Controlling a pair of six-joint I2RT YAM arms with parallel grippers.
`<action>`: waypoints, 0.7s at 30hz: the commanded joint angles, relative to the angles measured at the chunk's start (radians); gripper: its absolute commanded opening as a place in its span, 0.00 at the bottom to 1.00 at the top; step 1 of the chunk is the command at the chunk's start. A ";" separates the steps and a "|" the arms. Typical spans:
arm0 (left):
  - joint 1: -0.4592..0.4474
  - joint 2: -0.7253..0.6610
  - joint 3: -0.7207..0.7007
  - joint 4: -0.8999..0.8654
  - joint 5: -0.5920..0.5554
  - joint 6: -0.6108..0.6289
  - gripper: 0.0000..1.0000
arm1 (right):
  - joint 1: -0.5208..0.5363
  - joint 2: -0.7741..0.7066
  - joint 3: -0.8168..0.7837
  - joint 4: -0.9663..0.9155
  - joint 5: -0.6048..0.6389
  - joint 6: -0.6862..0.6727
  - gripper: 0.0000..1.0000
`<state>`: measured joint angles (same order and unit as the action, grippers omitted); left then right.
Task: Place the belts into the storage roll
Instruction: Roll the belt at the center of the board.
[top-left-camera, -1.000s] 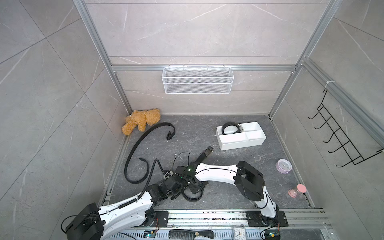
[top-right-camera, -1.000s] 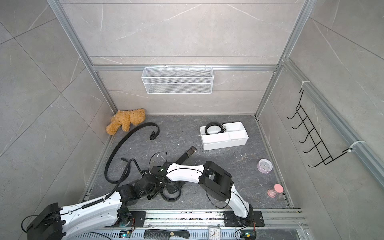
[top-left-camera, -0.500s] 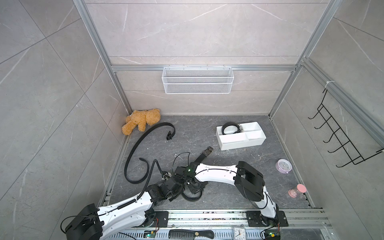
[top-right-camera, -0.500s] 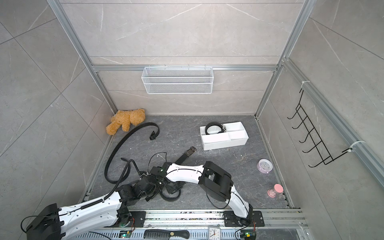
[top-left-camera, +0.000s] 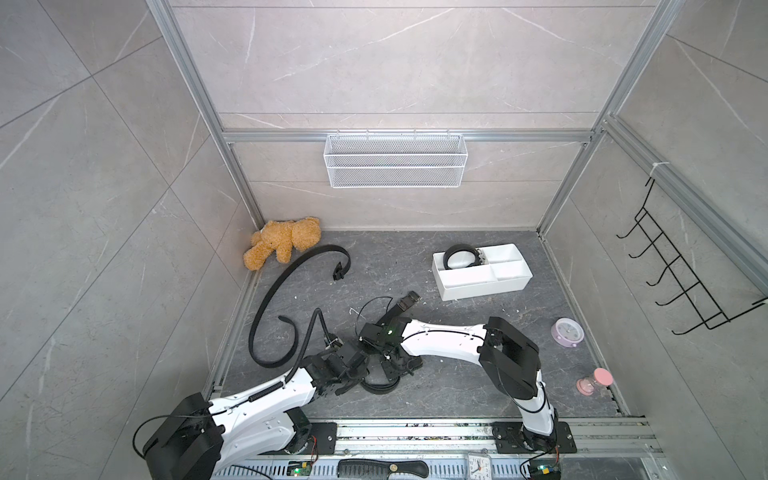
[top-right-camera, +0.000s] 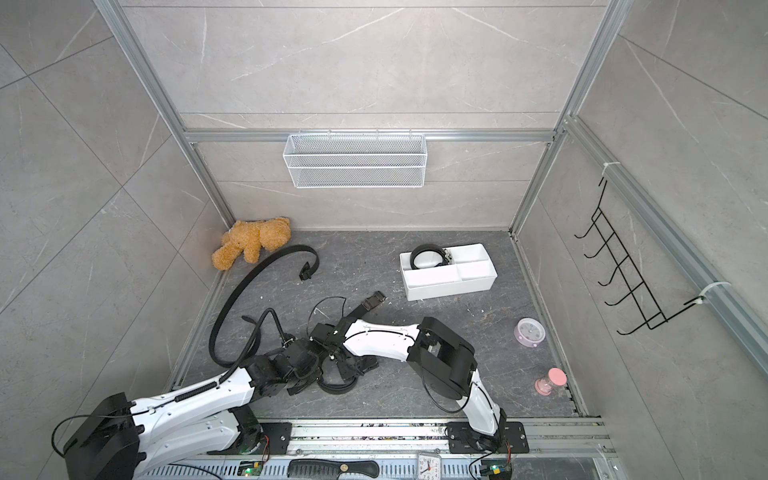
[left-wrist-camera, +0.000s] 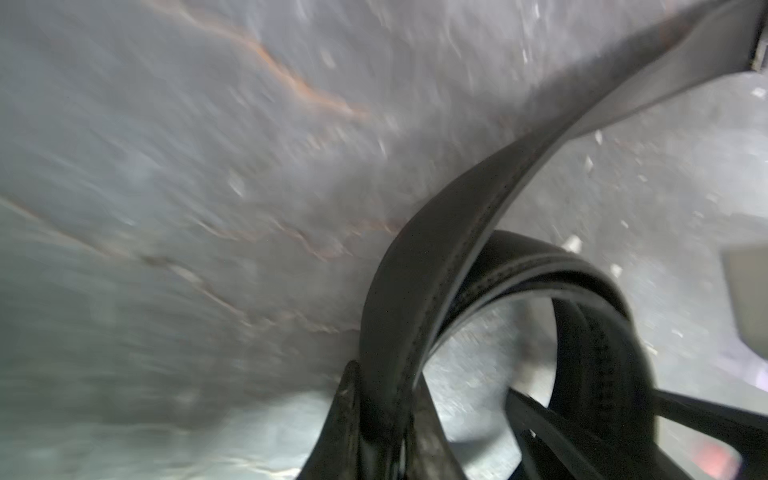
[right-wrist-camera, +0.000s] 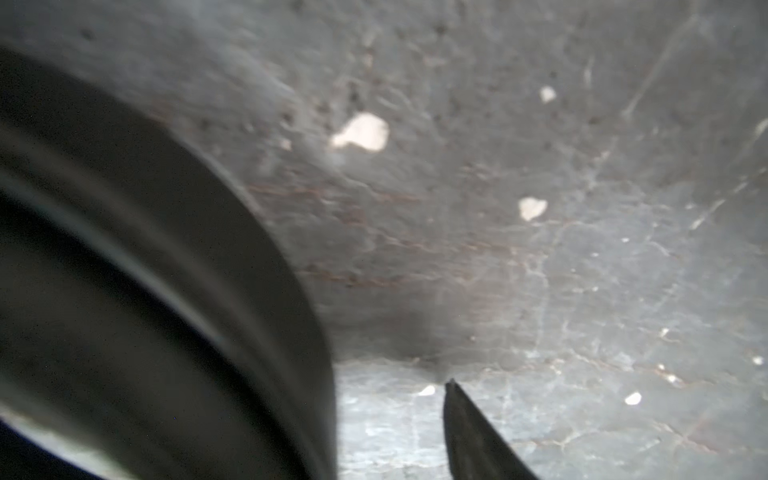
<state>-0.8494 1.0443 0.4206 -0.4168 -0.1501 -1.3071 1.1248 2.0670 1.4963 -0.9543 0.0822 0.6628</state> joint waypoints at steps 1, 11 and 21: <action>0.031 0.073 0.072 -0.153 -0.047 0.177 0.00 | -0.028 -0.116 -0.067 -0.024 -0.014 -0.015 0.64; 0.034 0.206 0.103 -0.105 -0.003 0.302 0.00 | -0.220 -0.048 0.251 -0.141 0.070 -0.200 0.90; 0.034 0.198 0.073 -0.083 -0.017 0.305 0.00 | -0.258 0.685 1.355 -0.633 0.134 -0.296 0.99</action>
<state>-0.8238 1.2160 0.5343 -0.4389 -0.1337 -1.0237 0.8536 2.5950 2.6347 -1.3098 0.1642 0.4091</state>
